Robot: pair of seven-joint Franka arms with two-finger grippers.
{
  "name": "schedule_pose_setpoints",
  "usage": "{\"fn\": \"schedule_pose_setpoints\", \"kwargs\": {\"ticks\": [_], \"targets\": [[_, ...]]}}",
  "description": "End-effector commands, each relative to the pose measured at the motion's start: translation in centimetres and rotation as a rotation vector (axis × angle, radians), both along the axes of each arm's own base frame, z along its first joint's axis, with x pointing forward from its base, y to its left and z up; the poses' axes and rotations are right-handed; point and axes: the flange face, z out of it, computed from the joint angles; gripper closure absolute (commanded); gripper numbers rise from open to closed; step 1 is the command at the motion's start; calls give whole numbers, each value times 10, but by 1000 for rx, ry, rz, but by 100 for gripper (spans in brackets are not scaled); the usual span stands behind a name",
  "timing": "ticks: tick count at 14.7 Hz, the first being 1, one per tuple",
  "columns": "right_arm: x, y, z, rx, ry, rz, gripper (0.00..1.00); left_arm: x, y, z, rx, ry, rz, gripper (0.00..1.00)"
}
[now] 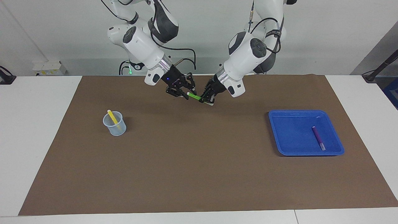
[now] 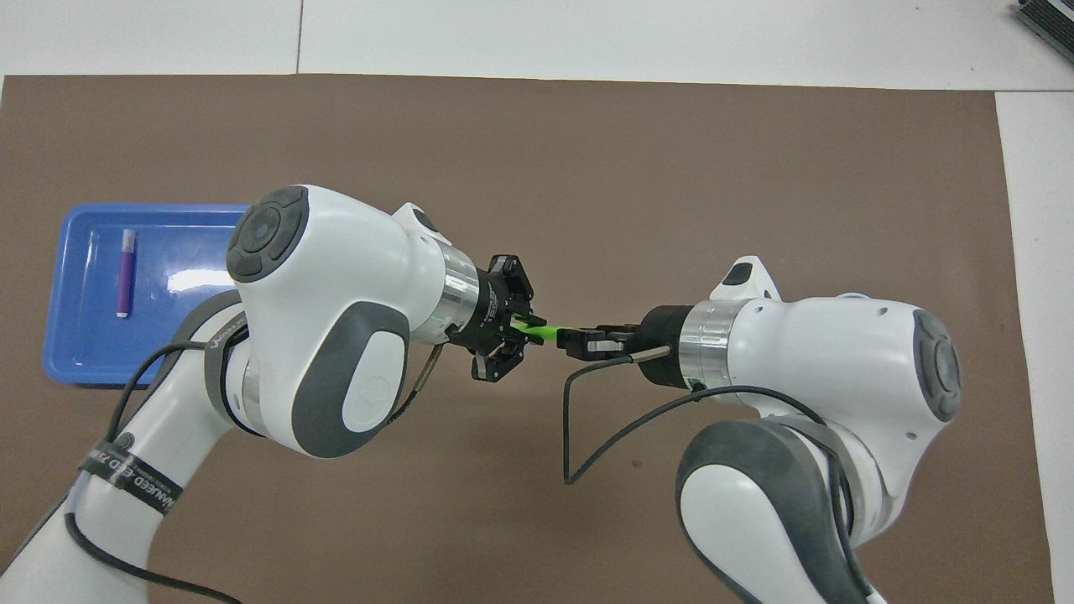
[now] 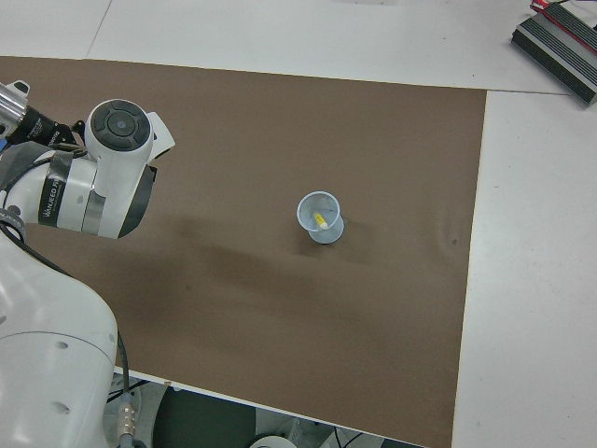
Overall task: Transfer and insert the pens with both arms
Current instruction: 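Grasp the green pen with the right gripper and release the left gripper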
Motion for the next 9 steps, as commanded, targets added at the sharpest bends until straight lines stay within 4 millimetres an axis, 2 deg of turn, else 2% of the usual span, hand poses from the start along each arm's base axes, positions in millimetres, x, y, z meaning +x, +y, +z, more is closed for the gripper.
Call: {"fn": "schedule_pose_setpoints", "kwargs": {"ticks": [1, 7, 8, 9], "targets": [[-1, 4, -5, 12, 13, -17, 100, -6, 3, 5, -13, -6, 29, 100], [3, -3, -6, -4, -7, 3, 100, -6, 4, 4, -9, -9, 20, 100], [3, -3, -6, -5, -5, 6, 100, -5, 5, 4, -11, -14, 21, 80], [3, -4, -7, -13, -3, 10, 100, -2, 8, 5, -10, -16, 26, 47]]}}
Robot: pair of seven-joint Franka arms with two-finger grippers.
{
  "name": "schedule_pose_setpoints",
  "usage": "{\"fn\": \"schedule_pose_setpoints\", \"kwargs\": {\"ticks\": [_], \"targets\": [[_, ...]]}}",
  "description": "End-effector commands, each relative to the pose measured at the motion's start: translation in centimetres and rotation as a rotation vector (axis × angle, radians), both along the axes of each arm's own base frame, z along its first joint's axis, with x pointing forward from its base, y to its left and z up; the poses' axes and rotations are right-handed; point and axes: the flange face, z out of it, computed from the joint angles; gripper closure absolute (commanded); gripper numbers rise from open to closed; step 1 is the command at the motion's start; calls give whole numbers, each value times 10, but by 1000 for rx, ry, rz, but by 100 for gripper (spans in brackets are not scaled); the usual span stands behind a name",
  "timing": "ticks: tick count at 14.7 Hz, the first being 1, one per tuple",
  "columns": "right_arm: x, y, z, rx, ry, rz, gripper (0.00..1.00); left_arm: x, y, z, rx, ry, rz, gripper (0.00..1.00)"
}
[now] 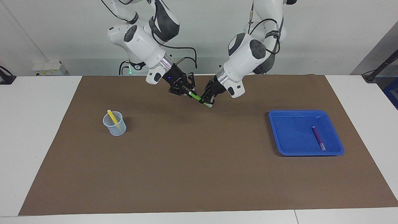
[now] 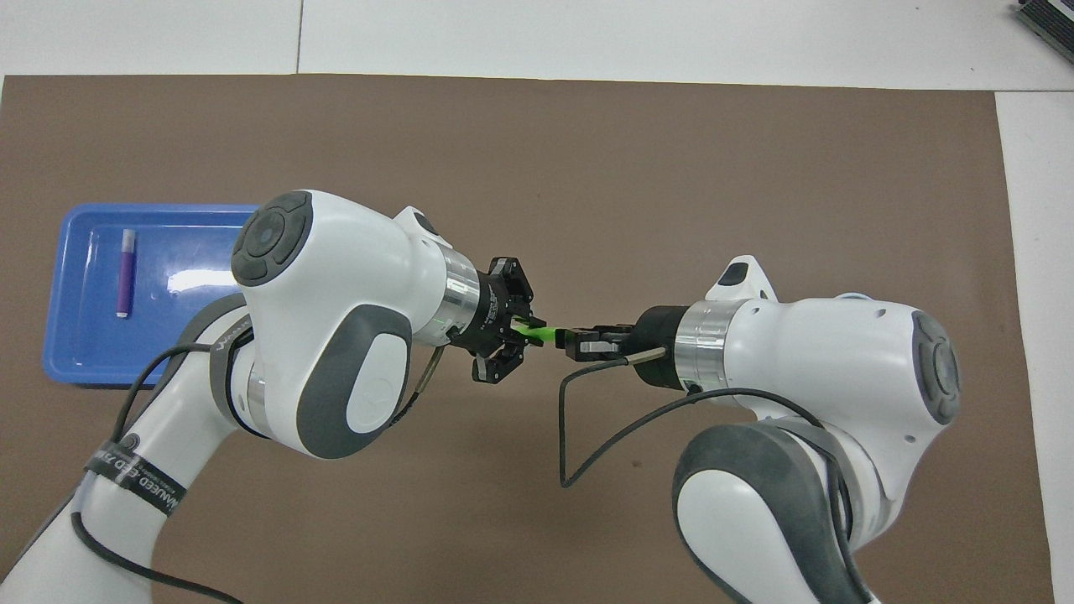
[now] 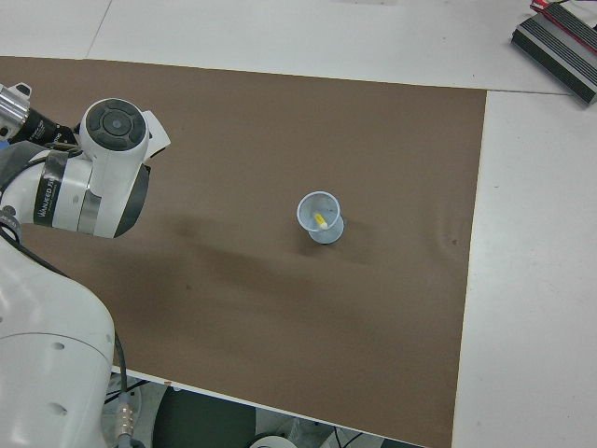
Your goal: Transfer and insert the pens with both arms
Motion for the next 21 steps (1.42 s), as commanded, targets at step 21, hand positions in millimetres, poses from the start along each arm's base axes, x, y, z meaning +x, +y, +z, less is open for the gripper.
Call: {"fn": "schedule_pose_setpoints", "kwargs": {"ticks": [21], "targets": [[5, -167, 31, -669, -33, 189, 100, 128, 355, 32, 84, -255, 527, 0]]}}
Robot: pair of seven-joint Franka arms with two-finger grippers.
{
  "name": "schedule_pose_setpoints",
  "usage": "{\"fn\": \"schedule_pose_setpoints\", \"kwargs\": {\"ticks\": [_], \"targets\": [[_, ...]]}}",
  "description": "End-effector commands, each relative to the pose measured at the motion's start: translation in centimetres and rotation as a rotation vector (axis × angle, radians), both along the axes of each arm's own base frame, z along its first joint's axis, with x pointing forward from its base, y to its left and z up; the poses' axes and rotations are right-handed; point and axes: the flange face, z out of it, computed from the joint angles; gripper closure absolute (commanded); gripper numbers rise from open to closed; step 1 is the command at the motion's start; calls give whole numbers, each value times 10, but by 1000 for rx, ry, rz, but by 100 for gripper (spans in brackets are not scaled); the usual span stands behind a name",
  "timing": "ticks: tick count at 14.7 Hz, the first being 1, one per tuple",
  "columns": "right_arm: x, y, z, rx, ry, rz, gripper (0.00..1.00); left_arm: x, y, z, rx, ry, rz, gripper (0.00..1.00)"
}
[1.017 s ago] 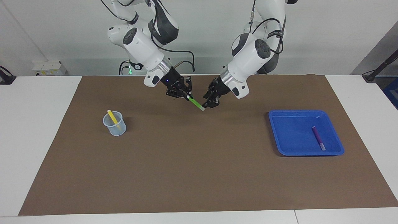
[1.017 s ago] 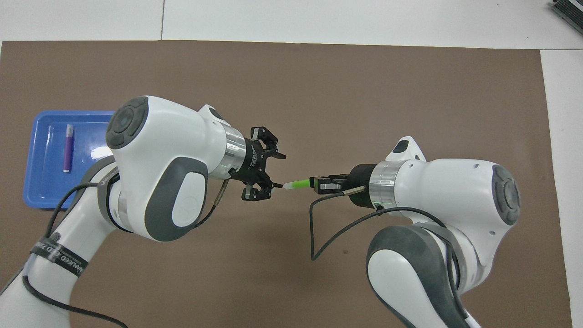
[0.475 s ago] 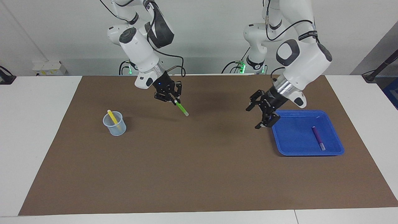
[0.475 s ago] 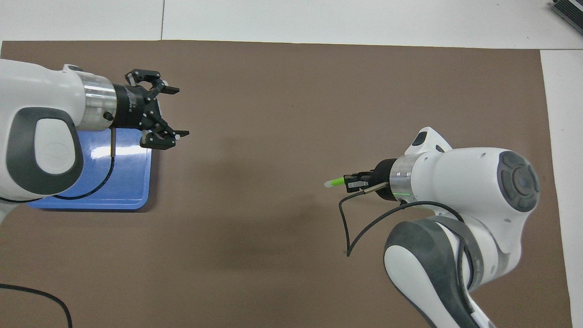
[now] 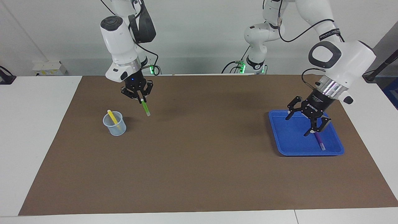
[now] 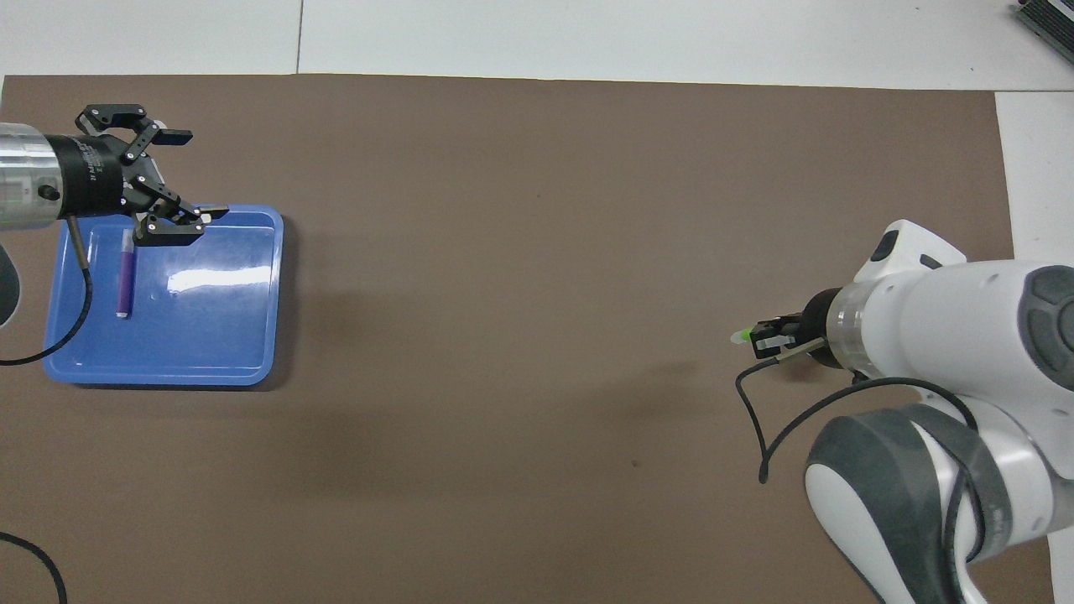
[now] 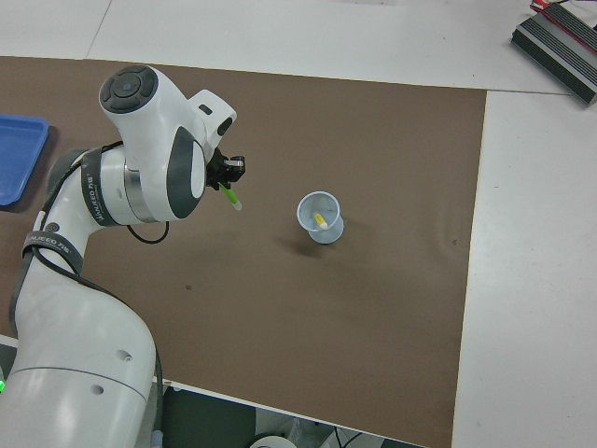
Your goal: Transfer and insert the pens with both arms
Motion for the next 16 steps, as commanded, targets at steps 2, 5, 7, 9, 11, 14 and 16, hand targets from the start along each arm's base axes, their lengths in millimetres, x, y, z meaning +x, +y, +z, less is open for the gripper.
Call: {"fn": "schedule_pose_setpoints", "kwargs": {"ticks": [2, 5, 7, 9, 11, 14, 16], "targets": [[-13, -31, 16, -93, 15, 16, 100, -2, 13, 7, 163, -84, -191, 0], [-10, -66, 17, -131, 18, 38, 100, -7, 34, 1, 296, -93, -337, 0], [-8, -87, 16, -137, 14, 50, 100, -7, 40, -1, 357, -145, -502, 0], [-6, -107, 17, -155, 3, 64, 100, -9, 47, -5, 467, -163, -716, 0], [-4, -117, 17, -161, -18, 67, 100, -10, 54, -12, 582, -164, -917, 0], [-2, -116, 16, -163, -27, 70, 100, -18, 83, -28, 723, -151, -1355, 0], [-3, -116, 9, -161, -21, 64, 100, -20, 113, -39, 755, -158, -1524, 0]]}}
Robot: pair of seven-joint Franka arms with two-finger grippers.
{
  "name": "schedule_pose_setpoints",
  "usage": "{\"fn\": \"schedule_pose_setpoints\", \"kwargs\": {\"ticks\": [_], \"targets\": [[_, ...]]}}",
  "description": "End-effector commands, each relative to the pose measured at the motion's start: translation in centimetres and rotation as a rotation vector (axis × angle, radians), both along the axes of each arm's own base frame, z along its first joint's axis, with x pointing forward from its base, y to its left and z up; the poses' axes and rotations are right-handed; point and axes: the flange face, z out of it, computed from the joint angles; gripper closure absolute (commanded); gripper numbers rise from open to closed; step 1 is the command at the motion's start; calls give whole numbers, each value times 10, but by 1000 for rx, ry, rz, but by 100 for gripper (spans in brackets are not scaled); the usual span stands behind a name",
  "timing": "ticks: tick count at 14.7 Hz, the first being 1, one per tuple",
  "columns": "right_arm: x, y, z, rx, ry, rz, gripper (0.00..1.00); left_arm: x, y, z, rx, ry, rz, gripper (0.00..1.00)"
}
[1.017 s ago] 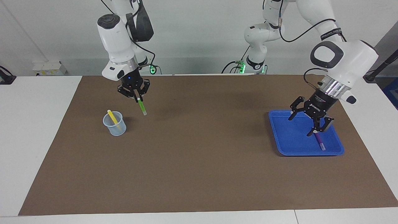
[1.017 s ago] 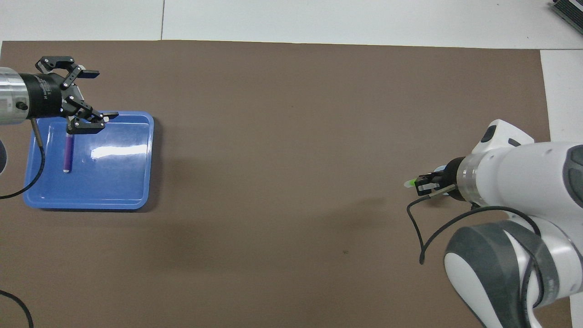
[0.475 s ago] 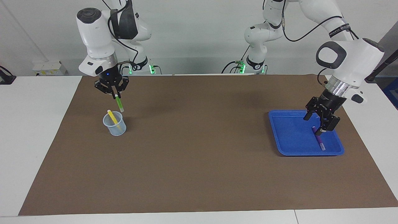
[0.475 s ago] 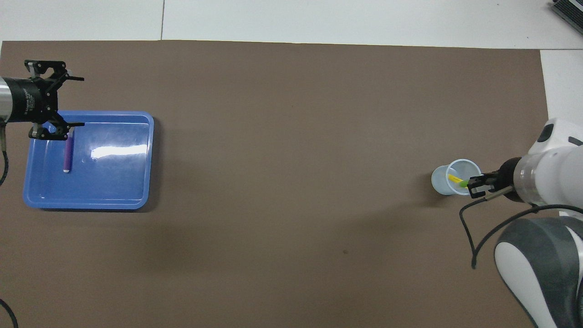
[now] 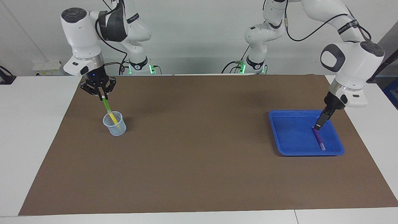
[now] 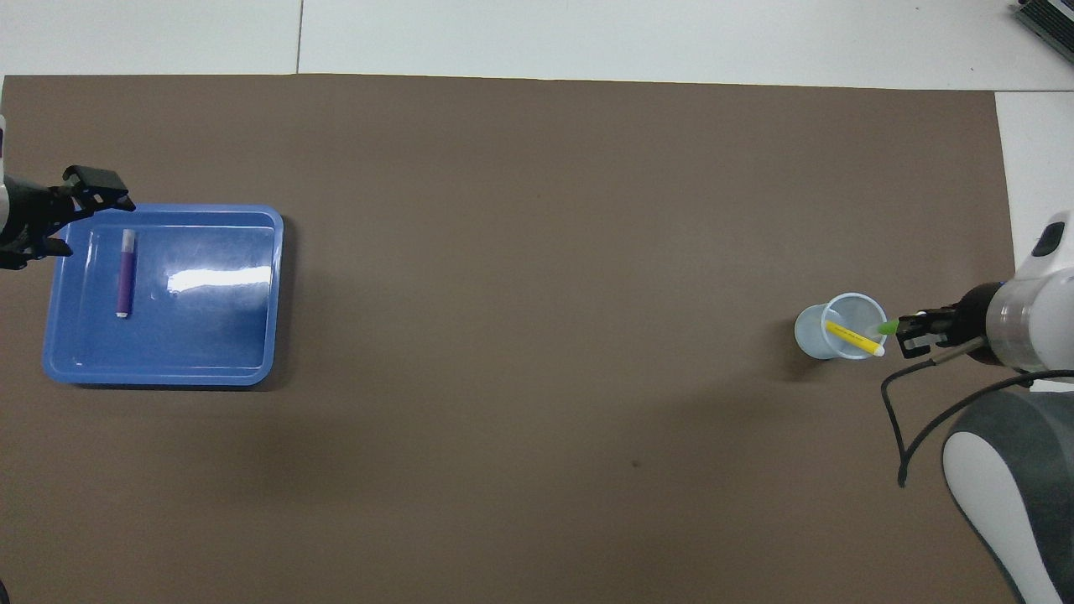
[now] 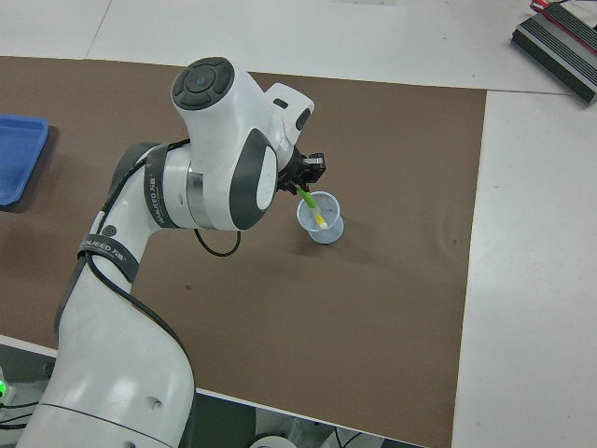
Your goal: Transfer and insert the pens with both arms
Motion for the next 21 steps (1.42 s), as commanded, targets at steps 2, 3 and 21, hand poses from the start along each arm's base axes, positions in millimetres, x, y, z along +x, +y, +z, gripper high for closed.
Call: {"fn": "schedule_pose_setpoints", "kwargs": {"ticks": [2, 3, 21], "targets": [[-1, -1, -15, -19, -20, 19, 100, -3, 45, -29, 149, 78, -344, 0], [-1, -1, -19, -18, -24, 19, 100, 3, 49, -47, 176, 85, -429, 0], [27, 0, -113, 13, -20, -76, 71, -4, 70, -174, 126, 67, -429, 11]]}}
